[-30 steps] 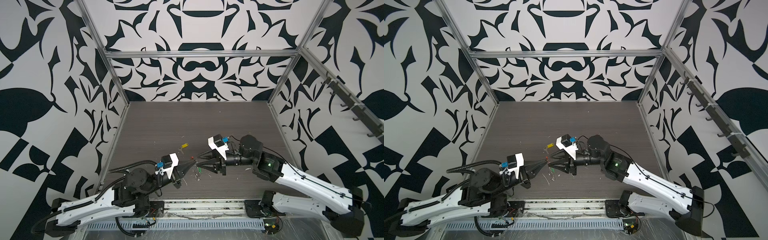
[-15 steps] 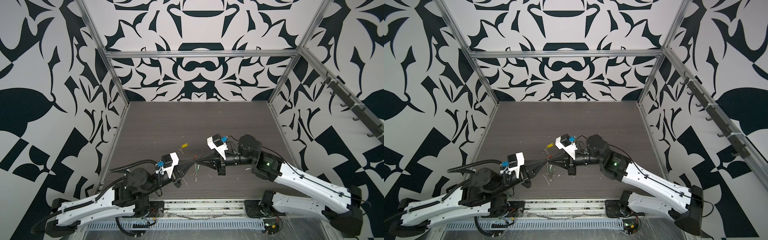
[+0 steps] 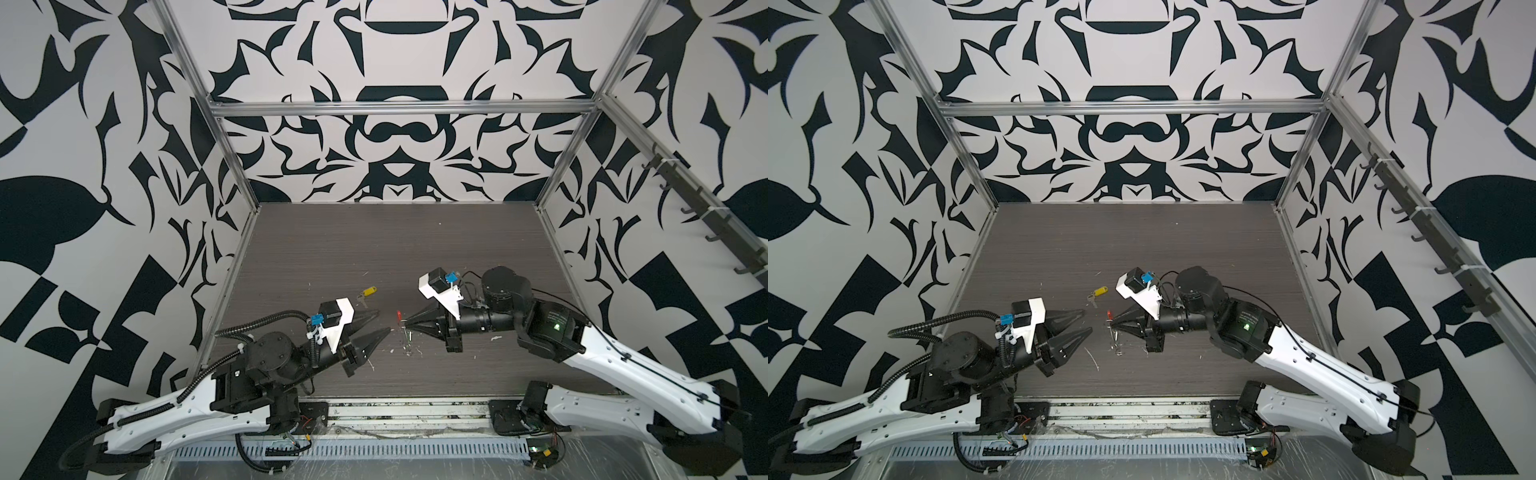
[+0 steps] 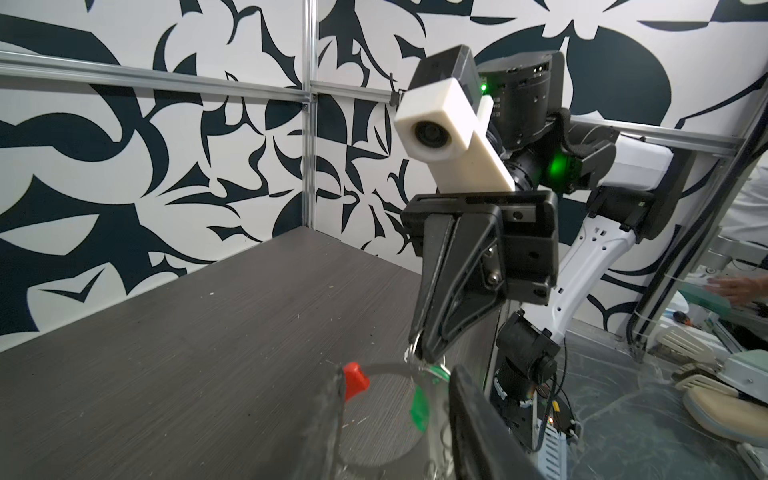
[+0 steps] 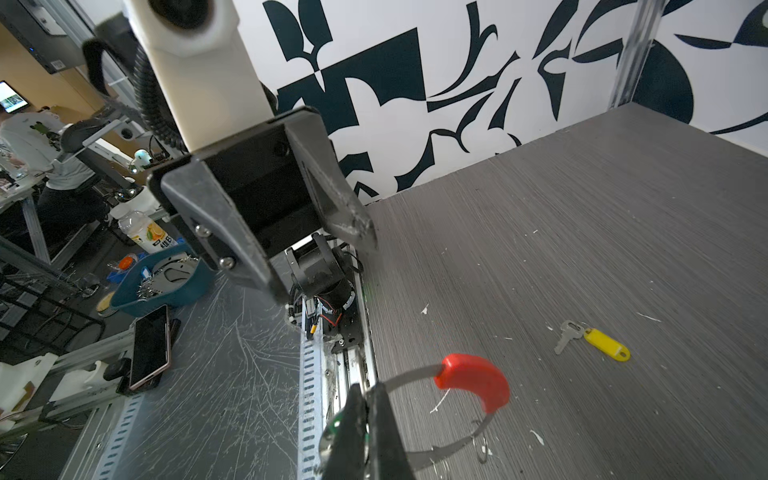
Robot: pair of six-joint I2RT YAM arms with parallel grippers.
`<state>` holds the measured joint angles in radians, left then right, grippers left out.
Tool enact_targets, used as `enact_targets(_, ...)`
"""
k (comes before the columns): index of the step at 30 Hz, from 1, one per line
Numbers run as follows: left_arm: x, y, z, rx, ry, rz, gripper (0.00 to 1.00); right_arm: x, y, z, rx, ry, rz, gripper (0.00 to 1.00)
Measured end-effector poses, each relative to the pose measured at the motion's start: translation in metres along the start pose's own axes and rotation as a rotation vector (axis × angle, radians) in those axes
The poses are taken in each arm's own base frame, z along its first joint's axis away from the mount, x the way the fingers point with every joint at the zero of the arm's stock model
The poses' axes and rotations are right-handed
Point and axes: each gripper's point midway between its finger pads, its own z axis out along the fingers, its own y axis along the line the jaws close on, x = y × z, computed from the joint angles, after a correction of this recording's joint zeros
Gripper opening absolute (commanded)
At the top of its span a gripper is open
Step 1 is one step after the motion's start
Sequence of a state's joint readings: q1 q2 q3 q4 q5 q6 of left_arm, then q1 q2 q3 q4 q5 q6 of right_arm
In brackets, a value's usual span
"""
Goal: Remove the keys from the keyring
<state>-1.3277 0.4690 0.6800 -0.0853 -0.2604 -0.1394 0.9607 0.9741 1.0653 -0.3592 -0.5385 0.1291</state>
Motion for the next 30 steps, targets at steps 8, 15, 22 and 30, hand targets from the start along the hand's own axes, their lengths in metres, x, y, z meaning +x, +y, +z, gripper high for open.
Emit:
enact_targets(8,0.01,-0.009,0.003,0.068,0.134,-0.041,0.43,0.011,-0.008,-0.002,0.026,0.102,0.017,0.0)
enact_targets(15,0.035,0.028,0.03,0.061,0.227,-0.205,0.38,0.028,-0.015,0.003,0.026,0.175,0.049,0.0)
enact_targets(22,0.044,0.034,0.046,0.23,0.256,-0.396,0.3,0.031,-0.02,-0.002,0.032,0.183,0.064,0.0)
enact_targets(30,0.056,0.016,0.051,0.35,0.336,-0.453,0.31,0.03,-0.023,-0.005,0.025,0.178,0.081,0.0)
